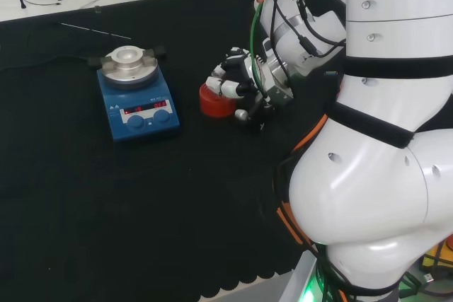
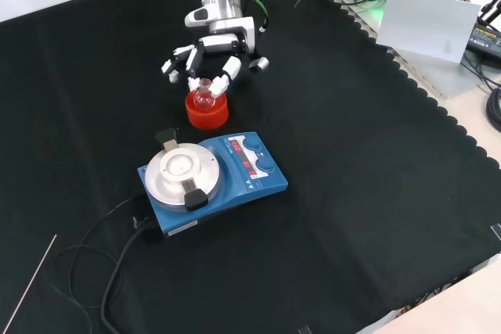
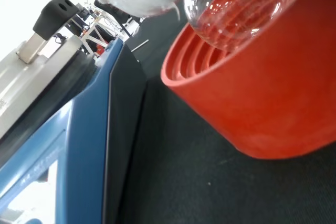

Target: Pick up the round-bottom flask.

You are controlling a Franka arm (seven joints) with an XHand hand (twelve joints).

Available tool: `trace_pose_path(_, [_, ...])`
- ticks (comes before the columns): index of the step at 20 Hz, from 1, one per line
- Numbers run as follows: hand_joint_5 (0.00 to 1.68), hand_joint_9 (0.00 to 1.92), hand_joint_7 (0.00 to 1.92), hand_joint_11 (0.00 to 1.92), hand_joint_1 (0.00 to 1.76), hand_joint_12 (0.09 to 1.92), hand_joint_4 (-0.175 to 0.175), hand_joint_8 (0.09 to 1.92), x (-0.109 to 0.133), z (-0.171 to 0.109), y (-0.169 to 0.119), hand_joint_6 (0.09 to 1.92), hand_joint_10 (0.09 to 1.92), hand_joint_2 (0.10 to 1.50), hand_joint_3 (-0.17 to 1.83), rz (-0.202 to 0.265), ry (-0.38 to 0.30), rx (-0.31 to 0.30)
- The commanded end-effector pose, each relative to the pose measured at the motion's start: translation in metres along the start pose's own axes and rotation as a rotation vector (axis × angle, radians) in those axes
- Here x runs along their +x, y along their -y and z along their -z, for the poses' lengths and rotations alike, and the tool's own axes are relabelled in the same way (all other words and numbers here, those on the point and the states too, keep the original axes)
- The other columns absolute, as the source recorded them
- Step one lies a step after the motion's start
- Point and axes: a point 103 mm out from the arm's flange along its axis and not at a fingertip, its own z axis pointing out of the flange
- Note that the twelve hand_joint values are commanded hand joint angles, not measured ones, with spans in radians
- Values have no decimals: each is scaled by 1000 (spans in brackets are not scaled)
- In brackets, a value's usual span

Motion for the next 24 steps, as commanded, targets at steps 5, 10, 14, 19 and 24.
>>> trace_pose_path(5, [1168, 468, 245, 0, 1076, 1307, 175, 510, 14, 91, -10, 720, 575, 950, 163, -62, -230, -9])
trace_pose_path(10, [1197, 482, 253, 0, 1087, 1319, 175, 505, 76, 73, -3, 693, 555, 871, 301, -13, -36, 3])
trace_pose_path(14, [1203, 487, 258, 0, 1093, 1327, 175, 506, 97, 77, 2, 712, 553, 804, 430, 15, 38, 15])
trace_pose_path(19, [1202, 489, 259, 0, 1094, 1327, 175, 507, 108, 83, 6, 721, 554, 790, 459, 38, 77, 41])
trace_pose_path(24, [1202, 489, 258, 0, 1095, 1327, 175, 506, 120, 89, 7, 723, 554, 787, 465, 50, 93, 59])
